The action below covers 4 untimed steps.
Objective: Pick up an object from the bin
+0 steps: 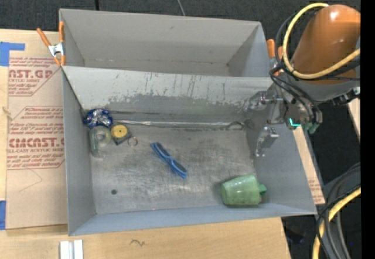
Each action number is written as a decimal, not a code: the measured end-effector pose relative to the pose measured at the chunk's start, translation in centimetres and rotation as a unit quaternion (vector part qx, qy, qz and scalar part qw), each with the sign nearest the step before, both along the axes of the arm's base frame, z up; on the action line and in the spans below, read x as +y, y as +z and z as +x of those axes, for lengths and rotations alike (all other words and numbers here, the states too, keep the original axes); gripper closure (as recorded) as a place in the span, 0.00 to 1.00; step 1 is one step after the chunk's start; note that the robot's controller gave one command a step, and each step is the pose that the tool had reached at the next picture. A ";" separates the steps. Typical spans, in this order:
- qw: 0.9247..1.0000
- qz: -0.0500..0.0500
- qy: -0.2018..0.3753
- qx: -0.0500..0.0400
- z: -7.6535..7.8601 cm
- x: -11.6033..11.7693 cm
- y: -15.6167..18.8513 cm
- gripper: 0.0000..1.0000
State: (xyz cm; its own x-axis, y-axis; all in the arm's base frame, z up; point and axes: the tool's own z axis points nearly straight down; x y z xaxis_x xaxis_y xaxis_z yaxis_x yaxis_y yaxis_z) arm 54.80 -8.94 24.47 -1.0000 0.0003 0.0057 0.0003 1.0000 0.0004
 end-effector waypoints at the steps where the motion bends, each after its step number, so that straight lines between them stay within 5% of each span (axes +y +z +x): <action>1: 0.992 0.000 0.128 -0.013 -4.2 1.1 -11.9 0.00; 2: 0.979 0.001 0.205 -0.004 -6.7 -0.9 -13.1 0.00; 3: 0.986 0.007 0.167 -0.007 -6.4 -4.2 -13.4 0.00; 4: 0.974 -0.001 0.227 -0.011 -5.8 -5.6 -16.7 0.00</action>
Offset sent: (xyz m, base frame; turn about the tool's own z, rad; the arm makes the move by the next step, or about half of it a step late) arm -0.0665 0.0102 -0.1747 -0.3200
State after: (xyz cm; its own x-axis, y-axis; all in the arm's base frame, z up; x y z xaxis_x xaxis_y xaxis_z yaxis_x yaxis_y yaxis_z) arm 49.01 -14.55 7.72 -0.8972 -0.4414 -0.0157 -0.4413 0.8973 -0.0070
